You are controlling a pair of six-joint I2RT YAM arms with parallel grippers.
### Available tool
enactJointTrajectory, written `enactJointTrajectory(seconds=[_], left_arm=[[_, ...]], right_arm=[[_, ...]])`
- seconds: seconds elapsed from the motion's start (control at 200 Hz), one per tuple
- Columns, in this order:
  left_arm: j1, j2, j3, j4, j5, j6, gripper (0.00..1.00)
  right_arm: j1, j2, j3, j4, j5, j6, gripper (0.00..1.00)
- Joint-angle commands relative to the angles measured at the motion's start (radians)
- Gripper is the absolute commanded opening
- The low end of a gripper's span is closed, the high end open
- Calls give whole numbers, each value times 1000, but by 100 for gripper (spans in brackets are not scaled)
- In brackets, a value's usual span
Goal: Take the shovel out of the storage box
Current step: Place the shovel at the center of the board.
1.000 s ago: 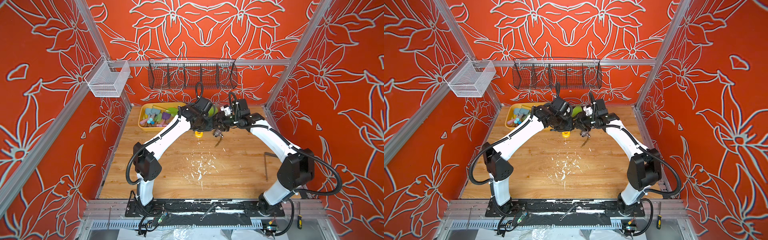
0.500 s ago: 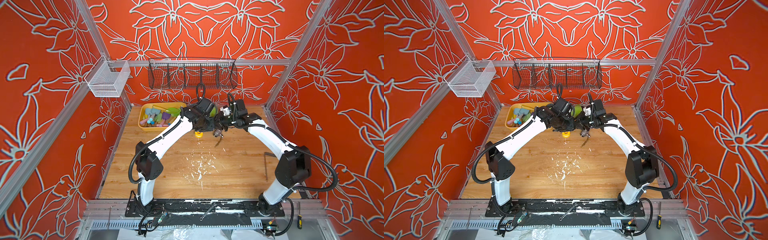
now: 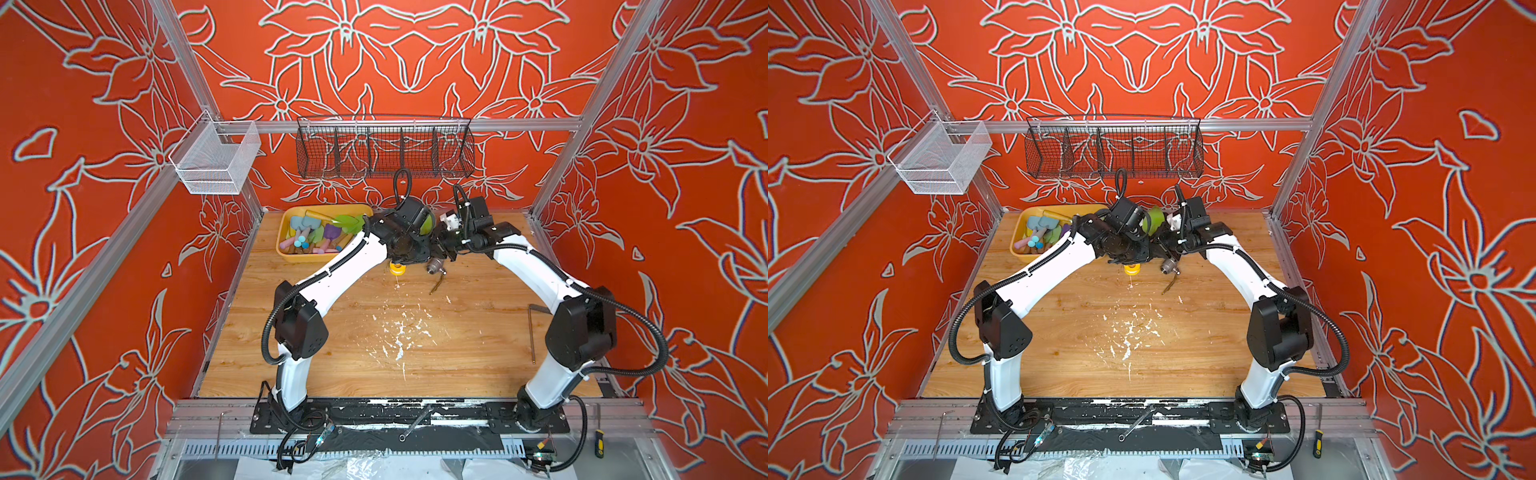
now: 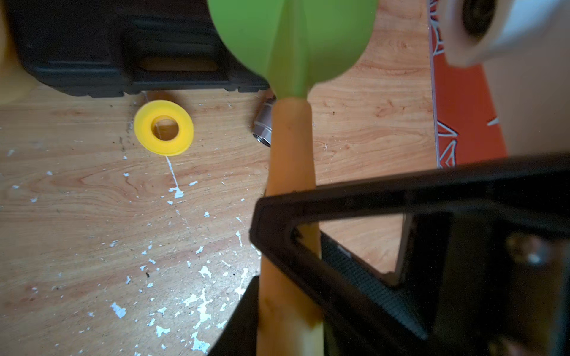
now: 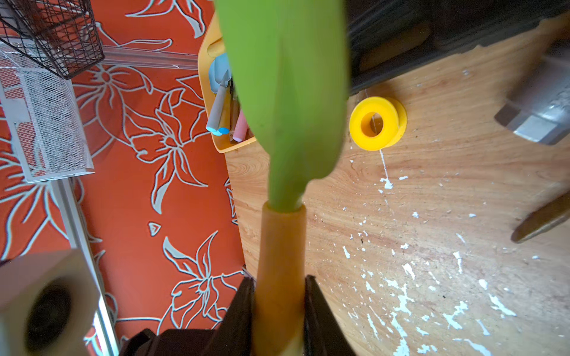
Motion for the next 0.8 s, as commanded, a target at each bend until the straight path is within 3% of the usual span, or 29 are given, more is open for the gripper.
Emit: enactJointTrajectory(seconds=[0.0, 0.12, 0.46, 0.691, 0.796], left_arm=[[-2, -61, -58, 166, 68, -9, 56], [24, -121, -157, 227, 112, -32, 66], [117, -324, -363, 300, 205, -14, 68], [233, -451, -444, 233, 161, 38, 69], [264, -498, -452, 200, 114, 57, 74]], right_arm=[[10, 19, 31, -88, -20, -103, 0], [-24, 17, 45, -156, -17, -193, 0], [-205, 41, 36, -278, -7, -453, 0], [-337, 256, 224, -368, 63, -635, 0], [-357, 396, 352, -405, 83, -681, 0]])
